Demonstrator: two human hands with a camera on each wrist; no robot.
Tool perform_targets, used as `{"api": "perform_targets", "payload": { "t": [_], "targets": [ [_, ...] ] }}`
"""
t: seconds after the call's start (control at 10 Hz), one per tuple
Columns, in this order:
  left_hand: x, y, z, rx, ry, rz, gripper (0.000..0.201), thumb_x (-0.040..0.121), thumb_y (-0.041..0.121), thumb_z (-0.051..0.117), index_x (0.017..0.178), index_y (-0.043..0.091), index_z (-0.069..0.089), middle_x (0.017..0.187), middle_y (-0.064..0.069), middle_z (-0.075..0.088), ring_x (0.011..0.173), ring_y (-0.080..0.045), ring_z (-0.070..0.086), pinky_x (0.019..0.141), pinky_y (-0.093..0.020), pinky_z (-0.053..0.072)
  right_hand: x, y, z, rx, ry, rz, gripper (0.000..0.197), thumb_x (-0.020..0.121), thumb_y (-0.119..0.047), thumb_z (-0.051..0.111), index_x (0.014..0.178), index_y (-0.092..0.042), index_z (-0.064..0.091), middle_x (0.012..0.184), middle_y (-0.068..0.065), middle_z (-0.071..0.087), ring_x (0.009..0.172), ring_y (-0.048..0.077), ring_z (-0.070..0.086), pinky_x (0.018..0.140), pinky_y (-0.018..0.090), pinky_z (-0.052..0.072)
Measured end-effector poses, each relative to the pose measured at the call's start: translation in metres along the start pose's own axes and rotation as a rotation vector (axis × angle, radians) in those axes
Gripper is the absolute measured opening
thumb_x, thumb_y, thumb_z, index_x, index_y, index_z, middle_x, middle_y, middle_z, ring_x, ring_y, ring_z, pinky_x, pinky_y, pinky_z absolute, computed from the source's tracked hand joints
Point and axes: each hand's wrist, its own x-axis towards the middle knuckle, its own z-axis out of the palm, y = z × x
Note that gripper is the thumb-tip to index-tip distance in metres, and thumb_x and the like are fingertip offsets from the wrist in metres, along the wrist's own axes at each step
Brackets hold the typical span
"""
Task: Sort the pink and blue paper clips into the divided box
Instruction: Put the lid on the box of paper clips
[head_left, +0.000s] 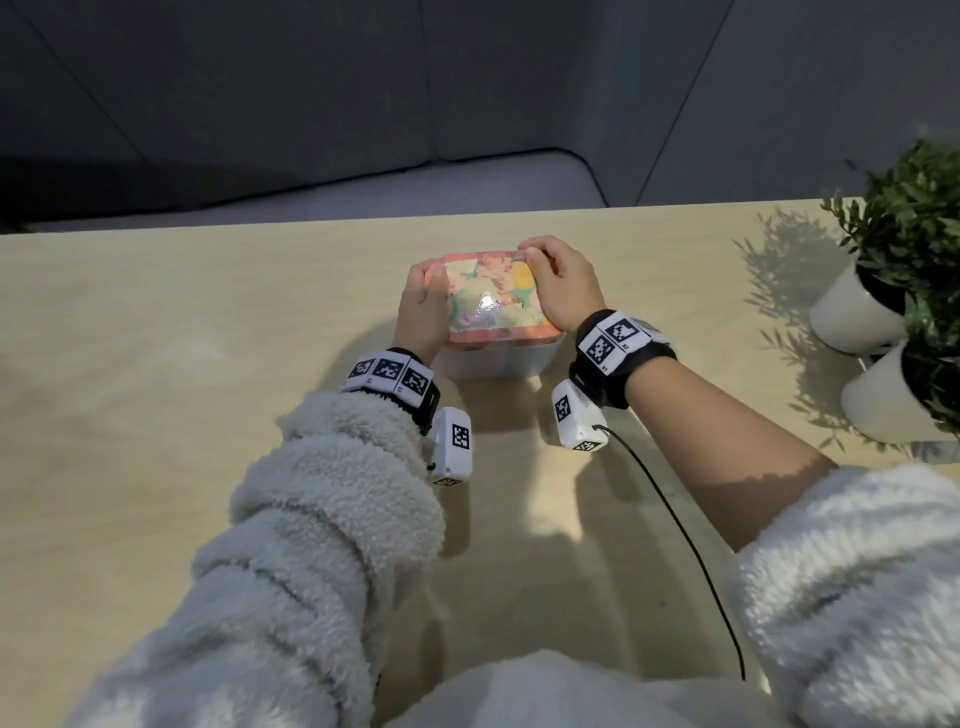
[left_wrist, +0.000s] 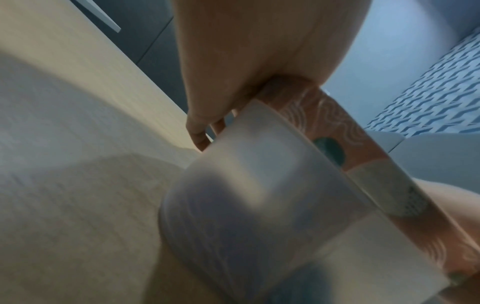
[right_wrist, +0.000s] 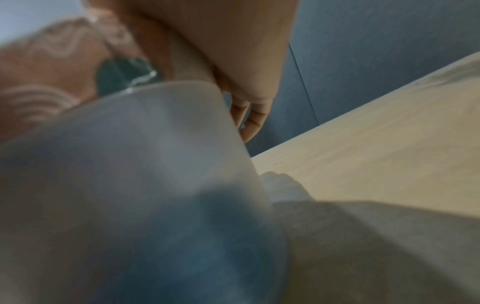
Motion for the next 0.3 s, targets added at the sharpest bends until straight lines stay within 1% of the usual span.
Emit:
{"api": "perform_targets", "payload": {
  "t": [0.1,0.2,0.3],
  "targets": [
    [-0.004,0.003,0.002,0.007,0.011,-0.008,0.033,0.1,0.023,0.03,0.125,0.007,0.043,0.111,-0.009,0.056,0.101,-0.022,0.059,0.074,-0.024,0.05,-0.003,-0.009,-0.003,-0.009,-0.017,0.016,0.028,0.097,-0.021,0.04,0.108,-0.01,0.062,0.109,0.007,0.066,0.094,0.013,0.054,0.083,0.025,0.042],
    [-0.004,0.009,-0.003,0.025,-0.029,-0.058,0.037,0.099,0.03,0.032,0.129,0.01,0.041,0.114,-0.008,0.056,0.106,-0.021,0.058,0.076,-0.024,0.049,-0.005,-0.006,-0.002,0.004,-0.07,0.095,0.039,0.097,-0.037,0.033,0.117,-0.015,0.057,0.115,0.008,0.063,0.107,0.022,0.055,0.097,0.036,0.043],
    [-0.013,0.013,-0.017,0.005,-0.022,-0.067,0.057,0.096,0.041,0.035,0.14,0.006,0.026,0.137,-0.013,0.045,0.121,-0.02,0.048,0.103,-0.033,0.039,-0.009,-0.012,-0.03,0.002,-0.004,0.088,0.05,0.095,-0.047,0.03,0.134,-0.019,0.044,0.137,0.005,0.05,0.129,0.023,0.043,0.112,0.045,0.032]
  ]
}}
